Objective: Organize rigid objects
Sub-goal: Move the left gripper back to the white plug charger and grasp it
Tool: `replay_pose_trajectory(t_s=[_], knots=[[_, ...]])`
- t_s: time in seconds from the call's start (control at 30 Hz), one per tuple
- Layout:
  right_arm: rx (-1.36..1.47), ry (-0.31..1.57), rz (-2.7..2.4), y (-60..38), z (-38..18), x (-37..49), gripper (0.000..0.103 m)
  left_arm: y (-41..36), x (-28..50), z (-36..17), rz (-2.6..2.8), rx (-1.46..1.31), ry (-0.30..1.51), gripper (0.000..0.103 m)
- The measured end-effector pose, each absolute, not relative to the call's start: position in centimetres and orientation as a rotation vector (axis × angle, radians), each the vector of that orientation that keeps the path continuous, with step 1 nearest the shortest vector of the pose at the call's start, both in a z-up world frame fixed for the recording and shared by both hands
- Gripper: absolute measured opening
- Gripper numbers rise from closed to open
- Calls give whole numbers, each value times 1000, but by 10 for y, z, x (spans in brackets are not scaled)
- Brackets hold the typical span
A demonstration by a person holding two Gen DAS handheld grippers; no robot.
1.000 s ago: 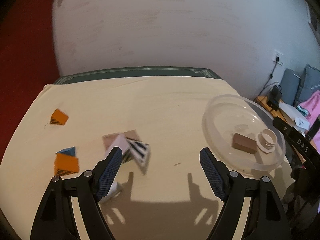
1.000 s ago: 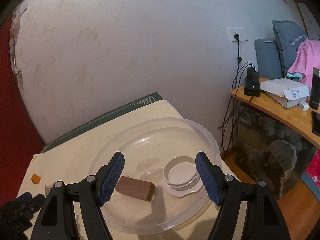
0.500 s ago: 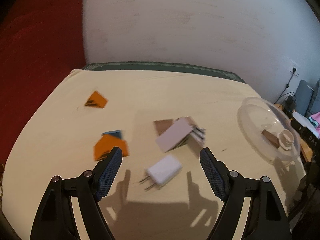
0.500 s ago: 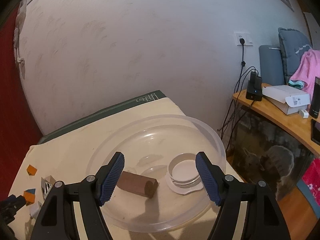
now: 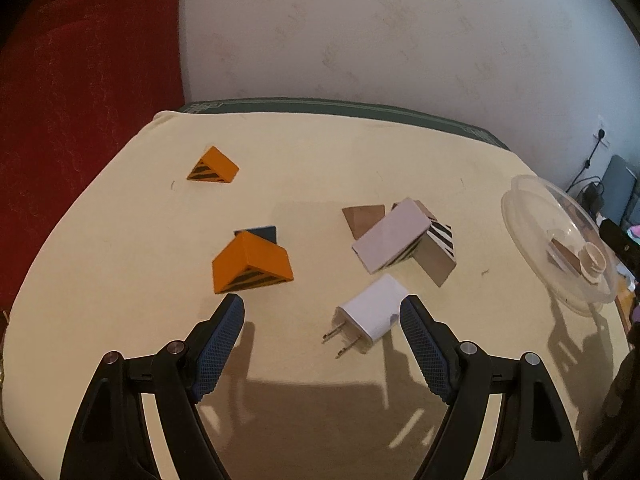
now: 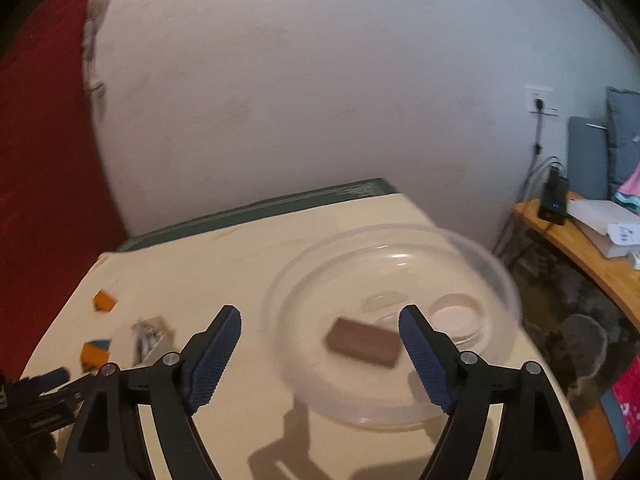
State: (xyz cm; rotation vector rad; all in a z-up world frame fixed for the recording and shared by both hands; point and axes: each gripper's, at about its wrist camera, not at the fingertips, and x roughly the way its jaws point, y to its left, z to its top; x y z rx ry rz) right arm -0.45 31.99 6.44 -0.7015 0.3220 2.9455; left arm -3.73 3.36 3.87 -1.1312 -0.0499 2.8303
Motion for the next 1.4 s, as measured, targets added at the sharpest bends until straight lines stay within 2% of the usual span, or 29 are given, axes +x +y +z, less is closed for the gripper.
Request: replay_pose_trajectory(t_s=[0.23,0.9,1.13,1.4], knots=[[-739,268,2999,303,58,-4,84,39,-49,30,2810,-1231,-104,81],[-789,319,3020,304,51,-5,84,65,-70,14,2859,-1392,-82,80],[-790,280,3028,300,50,-4,84,68,-67,15,2838,-1331,-31,52],[-803,211,3030,292,51,-5,84,52,-62,19,2809,-1294,-124,51]])
